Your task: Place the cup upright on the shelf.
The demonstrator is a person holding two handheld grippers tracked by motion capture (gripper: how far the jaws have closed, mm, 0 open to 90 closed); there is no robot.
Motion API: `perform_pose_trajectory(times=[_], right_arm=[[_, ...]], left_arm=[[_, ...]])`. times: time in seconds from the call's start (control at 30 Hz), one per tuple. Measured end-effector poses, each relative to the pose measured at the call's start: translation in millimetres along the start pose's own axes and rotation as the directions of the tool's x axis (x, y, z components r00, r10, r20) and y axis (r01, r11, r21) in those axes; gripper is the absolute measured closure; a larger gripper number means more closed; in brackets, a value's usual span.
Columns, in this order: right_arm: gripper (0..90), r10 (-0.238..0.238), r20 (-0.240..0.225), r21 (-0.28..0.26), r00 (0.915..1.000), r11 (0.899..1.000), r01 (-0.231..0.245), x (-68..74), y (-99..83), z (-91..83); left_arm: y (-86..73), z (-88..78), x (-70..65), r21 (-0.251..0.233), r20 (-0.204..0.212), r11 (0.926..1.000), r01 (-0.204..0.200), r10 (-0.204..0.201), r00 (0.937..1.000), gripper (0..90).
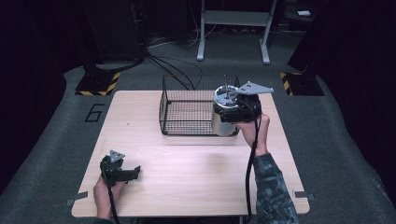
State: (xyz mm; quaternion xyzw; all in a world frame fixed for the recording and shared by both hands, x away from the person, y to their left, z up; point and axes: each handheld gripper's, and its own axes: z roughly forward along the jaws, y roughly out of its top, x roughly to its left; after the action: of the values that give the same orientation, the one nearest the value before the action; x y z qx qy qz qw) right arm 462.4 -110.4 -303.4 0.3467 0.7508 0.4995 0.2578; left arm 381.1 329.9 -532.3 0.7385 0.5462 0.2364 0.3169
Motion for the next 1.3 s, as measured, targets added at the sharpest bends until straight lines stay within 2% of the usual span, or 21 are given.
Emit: perform_pose_trajectory(times=[0.03,0.27,0.47,0.8,0.9,0.97,1.0,1.3], right_arm=[[3.6,0.0,-0.004,0.0,1.0,1.0,0.0,-0.5,2.4,0.9],[3.6,0.004,-0.006,0.015,1.0,1.0,-0.004,-4.6,19.4,13.0],[3.6,0.012,-0.012,0.031,0.9999,0.999,-0.011,-5.8,34.1,34.4],[3.7,0.033,-0.021,0.039,0.9992,0.999,-0.032,-10.3,43.1,63.8],[3.6,0.025,-0.017,0.046,0.9995,0.999,-0.025,-11.4,45.5,72.5],[3.7,0.028,-0.019,0.045,0.9994,0.999,-0.028,-11.6,46.5,75.8],[3.7,0.036,-0.02,0.047,0.9992,0.998,-0.035,-11.2,47.2,77.6],[3.6,0.043,-0.011,0.043,0.999,0.998,-0.043,-11.4,50.8,92.5]], left_arm=[[0.3,-0.1,0.8,0.002,0.001,0.9999,-0.01,0.01,0.9999,0.2],[0.3,0.0,0.7,0.003,0.002,1.0,-0.007,0.007,1.0,0.1],[0.3,0.1,0.6,0.002,0.001,1.0,-0.007,0.007,1.0,0.1],[0.3,0.0,0.7,0.003,0.002,1.0,-0.007,0.007,1.0,0.1],[0.2,0.0,0.7,0.003,0.001,1.0,-0.009,0.009,1.0,0.1],[0.2,0.2,0.6,0.001,0.001,1.0,-0.007,0.007,1.0,0.1],[0.4,-0.7,1.7,0.013,0.003,0.9996,-0.023,0.023,0.9997,0.1],[0.5,-0.6,1.7,0.014,0.003,0.9996,-0.023,0.022,0.9997,0.1]])
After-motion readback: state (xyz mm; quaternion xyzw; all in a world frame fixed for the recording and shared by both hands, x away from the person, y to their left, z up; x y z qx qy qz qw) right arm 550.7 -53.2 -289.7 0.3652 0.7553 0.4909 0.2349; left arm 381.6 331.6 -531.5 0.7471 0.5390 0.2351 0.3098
